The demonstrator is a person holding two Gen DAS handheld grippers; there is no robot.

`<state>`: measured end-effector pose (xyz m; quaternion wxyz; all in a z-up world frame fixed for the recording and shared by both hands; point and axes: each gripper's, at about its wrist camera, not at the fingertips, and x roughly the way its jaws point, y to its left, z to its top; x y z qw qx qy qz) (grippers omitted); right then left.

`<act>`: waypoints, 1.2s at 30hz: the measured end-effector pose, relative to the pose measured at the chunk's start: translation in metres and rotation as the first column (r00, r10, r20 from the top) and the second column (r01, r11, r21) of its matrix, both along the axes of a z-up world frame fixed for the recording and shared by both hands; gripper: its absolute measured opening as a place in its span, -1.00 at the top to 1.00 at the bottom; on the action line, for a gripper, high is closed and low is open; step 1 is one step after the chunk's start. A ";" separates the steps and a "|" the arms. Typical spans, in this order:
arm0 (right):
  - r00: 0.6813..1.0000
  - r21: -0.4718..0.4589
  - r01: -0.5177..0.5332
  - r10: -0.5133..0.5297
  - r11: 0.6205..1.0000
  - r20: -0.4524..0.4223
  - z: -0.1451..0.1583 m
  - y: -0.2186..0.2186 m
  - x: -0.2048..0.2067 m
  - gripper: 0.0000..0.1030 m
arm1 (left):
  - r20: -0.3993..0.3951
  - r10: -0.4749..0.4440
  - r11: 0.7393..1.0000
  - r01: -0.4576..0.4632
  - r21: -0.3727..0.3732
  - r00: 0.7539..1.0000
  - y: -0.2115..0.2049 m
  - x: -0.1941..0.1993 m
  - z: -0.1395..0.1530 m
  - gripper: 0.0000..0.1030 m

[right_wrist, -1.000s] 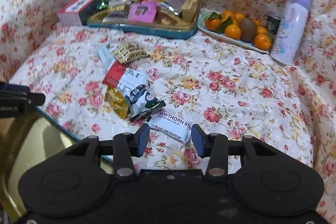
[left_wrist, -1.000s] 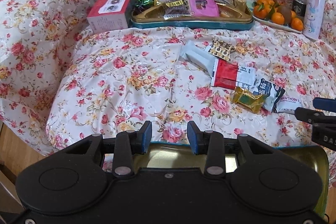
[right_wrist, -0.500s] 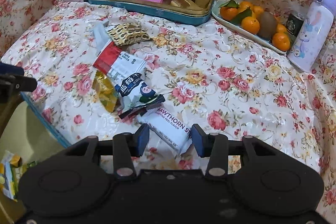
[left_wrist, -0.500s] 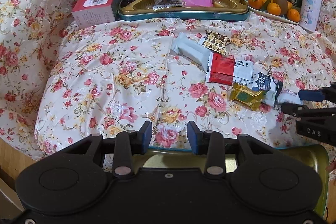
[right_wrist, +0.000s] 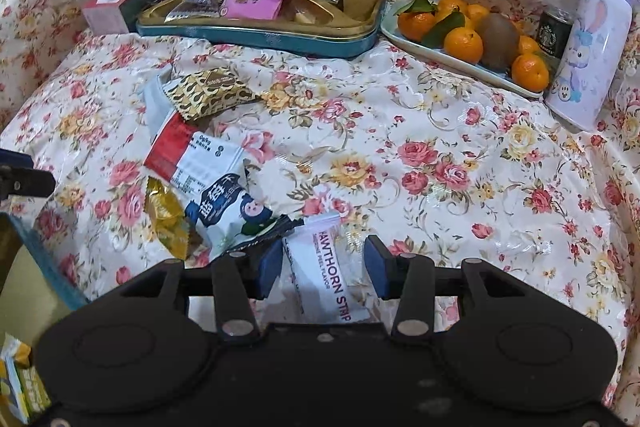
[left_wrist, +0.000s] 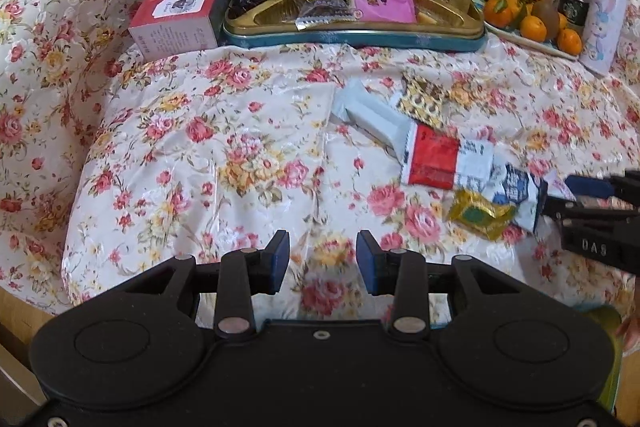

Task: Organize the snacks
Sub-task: 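Close left tool on white wrapped bar while right tool grasps HAWTHORN STRIP packet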

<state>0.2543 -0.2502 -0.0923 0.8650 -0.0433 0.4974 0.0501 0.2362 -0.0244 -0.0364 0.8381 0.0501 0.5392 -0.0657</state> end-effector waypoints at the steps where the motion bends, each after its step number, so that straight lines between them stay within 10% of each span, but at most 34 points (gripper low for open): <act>1: 1.000 0.004 0.003 -0.003 1.000 0.003 0.000 -0.001 0.000 0.11 | 0.000 0.002 1.000 -0.002 -0.003 1.000 0.000 0.004 0.001 0.08; 36: 0.997 0.040 0.018 -0.021 0.999 0.072 -0.003 -0.005 -0.014 0.09 | -0.091 0.188 0.964 -0.201 -0.175 0.978 -0.024 0.104 -0.026 0.07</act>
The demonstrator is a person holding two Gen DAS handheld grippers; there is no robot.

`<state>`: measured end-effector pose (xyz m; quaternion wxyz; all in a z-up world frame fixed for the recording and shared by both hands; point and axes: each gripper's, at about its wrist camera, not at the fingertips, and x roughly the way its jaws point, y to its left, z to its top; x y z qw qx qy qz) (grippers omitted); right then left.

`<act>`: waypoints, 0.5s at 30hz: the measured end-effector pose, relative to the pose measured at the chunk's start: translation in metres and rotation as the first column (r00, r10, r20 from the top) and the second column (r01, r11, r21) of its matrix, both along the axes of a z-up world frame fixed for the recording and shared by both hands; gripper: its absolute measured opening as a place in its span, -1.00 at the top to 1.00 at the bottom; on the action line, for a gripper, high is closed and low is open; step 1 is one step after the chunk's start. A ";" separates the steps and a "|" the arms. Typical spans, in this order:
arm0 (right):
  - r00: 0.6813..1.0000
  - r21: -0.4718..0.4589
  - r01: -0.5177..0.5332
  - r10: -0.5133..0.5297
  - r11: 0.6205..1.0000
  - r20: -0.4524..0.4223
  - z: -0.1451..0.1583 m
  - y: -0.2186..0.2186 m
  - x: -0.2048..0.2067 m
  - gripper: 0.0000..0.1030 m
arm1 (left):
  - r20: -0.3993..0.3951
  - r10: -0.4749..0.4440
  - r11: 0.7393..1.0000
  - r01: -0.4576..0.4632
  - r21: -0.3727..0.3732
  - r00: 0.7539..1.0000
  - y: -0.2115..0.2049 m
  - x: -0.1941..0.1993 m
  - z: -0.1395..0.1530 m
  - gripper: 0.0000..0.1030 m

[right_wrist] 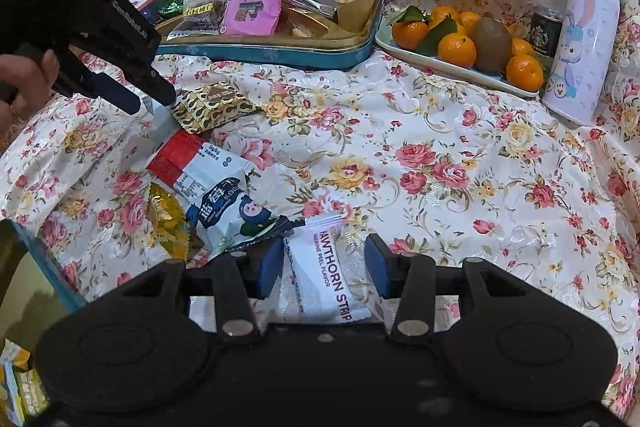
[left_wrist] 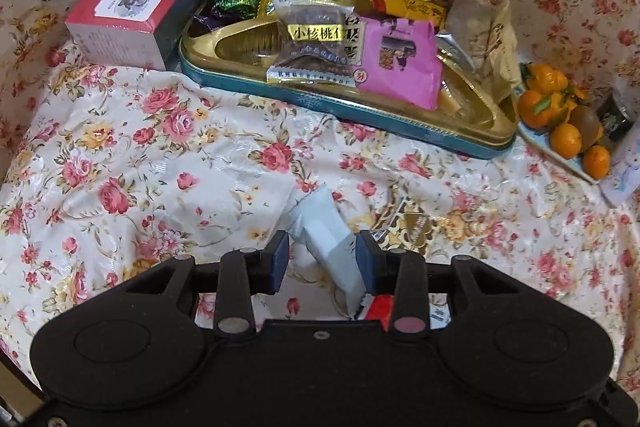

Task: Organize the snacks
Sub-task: 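Close left tool on white wrapped bar while right tool grasps HAWTHORN STRIP packet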

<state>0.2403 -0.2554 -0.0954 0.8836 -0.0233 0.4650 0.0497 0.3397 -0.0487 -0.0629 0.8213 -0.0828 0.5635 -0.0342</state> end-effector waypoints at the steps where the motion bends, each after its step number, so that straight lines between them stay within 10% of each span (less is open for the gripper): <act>1: 1.000 0.000 0.001 -0.001 1.000 0.000 0.000 0.000 0.000 0.09 | 0.005 0.000 1.000 0.000 -0.001 1.000 -0.001 0.001 -0.002 0.07; 15: 1.000 -0.035 0.007 -0.007 0.999 -0.007 0.003 0.000 -0.006 0.42 | -0.008 -0.031 0.999 0.031 0.029 0.999 -0.012 0.008 -0.012 0.07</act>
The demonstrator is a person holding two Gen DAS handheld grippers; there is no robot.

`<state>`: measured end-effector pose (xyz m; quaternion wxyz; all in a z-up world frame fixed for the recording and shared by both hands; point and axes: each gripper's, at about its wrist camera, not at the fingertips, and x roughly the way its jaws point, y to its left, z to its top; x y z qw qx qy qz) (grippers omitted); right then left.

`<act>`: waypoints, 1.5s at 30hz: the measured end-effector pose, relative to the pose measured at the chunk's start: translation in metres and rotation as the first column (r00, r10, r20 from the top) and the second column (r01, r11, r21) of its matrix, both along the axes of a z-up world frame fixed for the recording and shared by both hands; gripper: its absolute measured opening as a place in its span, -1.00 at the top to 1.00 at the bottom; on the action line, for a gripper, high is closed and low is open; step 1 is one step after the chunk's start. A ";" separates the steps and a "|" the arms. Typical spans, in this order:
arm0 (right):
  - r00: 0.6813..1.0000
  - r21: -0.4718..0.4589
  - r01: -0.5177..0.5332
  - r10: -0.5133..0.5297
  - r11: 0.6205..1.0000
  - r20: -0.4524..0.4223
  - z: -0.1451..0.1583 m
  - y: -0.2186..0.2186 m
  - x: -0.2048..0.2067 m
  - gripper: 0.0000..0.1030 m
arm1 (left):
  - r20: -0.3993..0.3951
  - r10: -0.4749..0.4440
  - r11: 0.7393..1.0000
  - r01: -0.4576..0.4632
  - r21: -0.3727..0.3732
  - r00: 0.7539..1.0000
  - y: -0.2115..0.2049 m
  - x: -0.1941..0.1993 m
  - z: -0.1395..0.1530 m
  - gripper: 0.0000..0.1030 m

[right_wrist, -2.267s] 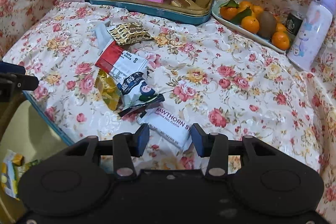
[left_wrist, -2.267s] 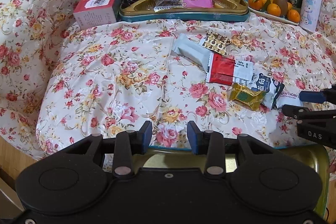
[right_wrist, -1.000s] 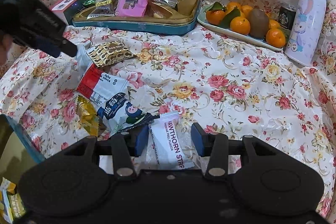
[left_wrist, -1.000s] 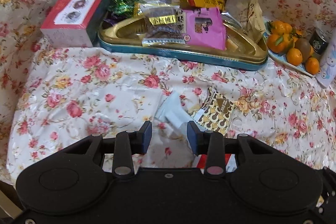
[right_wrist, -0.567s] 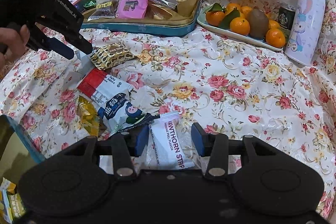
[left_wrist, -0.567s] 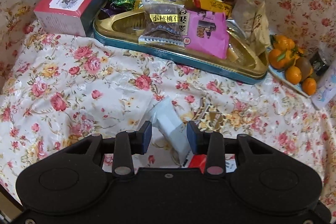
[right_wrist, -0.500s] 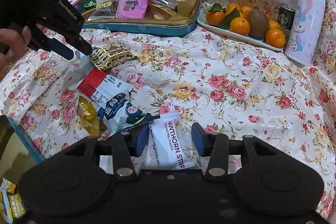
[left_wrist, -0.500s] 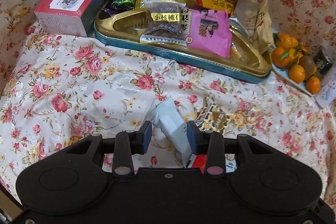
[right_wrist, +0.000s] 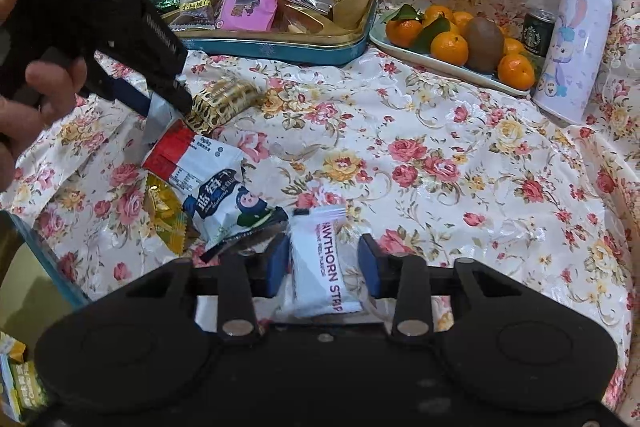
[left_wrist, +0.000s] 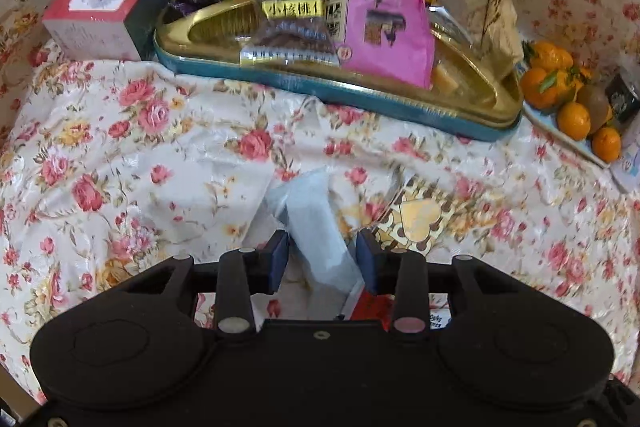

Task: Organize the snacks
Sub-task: 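Close left tool on white wrapped bar while right tool grasps HAWTHORN STRIP packet, then carry the white bar and HAWTHORN STRIP packet over the gold tray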

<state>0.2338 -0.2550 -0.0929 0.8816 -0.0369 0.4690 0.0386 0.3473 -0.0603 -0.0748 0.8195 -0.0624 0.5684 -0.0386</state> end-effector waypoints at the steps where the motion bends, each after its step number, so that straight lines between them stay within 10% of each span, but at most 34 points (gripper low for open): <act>1: 1.000 -0.005 0.000 0.000 1.000 0.000 0.001 0.000 -0.002 0.55 | 0.012 -0.011 1.000 0.011 0.009 1.000 -0.001 -0.001 0.001 0.07; 29: 0.981 0.063 0.125 -0.133 0.990 0.143 0.074 0.002 -0.059 0.58 | 0.196 -0.135 0.981 0.104 0.162 0.971 0.005 -0.070 0.061 0.62; 45: 0.971 0.115 0.138 -0.157 0.984 0.180 0.093 0.015 -0.094 0.58 | 0.180 -0.122 0.991 0.108 0.083 0.976 0.034 -0.100 0.077 0.43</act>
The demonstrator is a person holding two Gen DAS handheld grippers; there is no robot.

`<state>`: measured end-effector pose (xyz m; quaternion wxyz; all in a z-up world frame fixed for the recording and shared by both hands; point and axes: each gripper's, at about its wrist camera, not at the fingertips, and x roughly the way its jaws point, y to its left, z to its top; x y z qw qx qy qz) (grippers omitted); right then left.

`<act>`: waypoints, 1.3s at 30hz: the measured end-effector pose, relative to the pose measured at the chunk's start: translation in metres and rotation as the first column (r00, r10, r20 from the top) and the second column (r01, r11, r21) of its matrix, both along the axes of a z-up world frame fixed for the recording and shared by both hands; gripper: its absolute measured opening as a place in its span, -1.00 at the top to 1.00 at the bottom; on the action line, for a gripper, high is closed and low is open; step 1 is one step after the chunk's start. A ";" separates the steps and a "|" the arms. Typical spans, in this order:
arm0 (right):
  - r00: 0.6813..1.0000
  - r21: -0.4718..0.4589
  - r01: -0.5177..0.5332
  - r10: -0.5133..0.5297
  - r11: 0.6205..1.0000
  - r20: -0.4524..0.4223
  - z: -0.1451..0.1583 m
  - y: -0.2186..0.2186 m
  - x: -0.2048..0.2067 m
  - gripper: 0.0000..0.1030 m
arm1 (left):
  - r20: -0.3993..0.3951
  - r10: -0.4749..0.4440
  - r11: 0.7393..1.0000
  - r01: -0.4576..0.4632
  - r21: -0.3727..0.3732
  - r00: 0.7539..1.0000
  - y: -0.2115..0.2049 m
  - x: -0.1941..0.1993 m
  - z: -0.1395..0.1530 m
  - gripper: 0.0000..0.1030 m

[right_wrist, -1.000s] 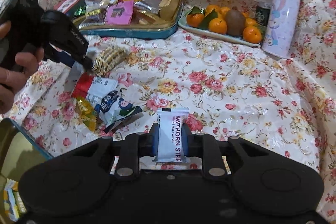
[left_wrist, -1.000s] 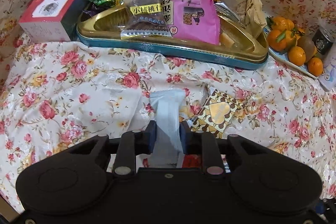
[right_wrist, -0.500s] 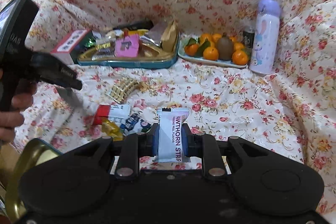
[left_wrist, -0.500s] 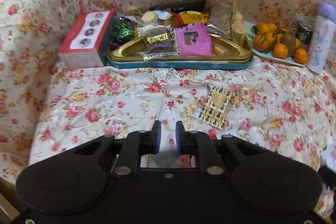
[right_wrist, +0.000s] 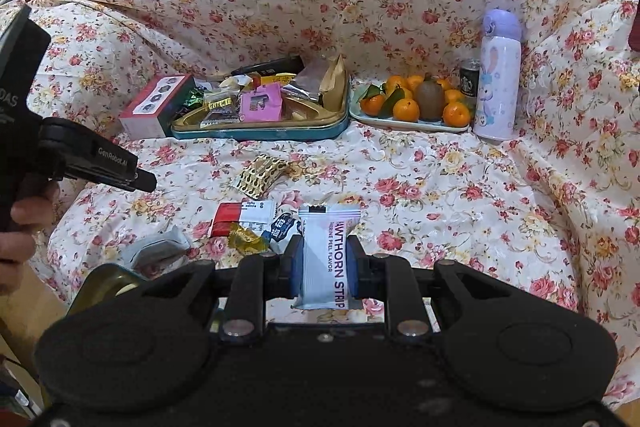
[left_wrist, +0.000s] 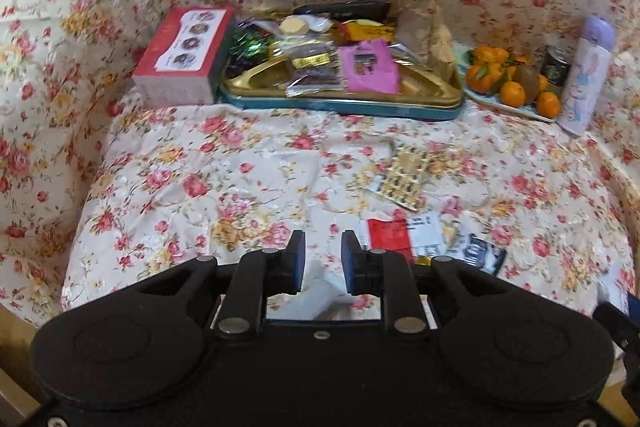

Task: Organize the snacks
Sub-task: 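Carry the white bar and HAWTHORN STRIP packet over the gold tray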

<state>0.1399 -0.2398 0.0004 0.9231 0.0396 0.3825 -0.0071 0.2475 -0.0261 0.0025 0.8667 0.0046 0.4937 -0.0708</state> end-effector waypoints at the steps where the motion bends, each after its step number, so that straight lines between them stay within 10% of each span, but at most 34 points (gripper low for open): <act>1: 1.000 0.007 0.001 -0.001 1.000 -0.003 -0.001 0.000 0.000 0.58 | -0.007 -0.003 1.000 0.003 0.001 1.000 0.002 0.001 -0.003 0.42; 16: 0.998 0.043 -0.027 0.030 0.999 -0.062 -0.016 0.001 0.004 0.57 | -0.050 -0.272 0.957 0.276 0.086 0.961 0.001 -0.018 -0.052 0.09; 28: 0.994 0.053 -0.040 0.045 0.998 -0.104 -0.027 0.005 0.013 0.57 | -0.086 -0.270 0.956 0.278 0.098 0.959 -0.006 -0.012 -0.075 0.07; 32: 0.994 0.060 -0.030 0.036 0.998 -0.107 -0.029 0.007 0.017 0.57 | -0.105 -0.210 0.974 0.217 0.069 0.972 -0.005 -0.003 -0.073 0.44; 39: 0.997 0.082 -0.011 0.017 0.997 -0.073 -0.015 0.006 0.009 0.57 | -0.074 -0.123 0.989 0.128 0.079 0.990 -0.007 -0.013 -0.048 0.47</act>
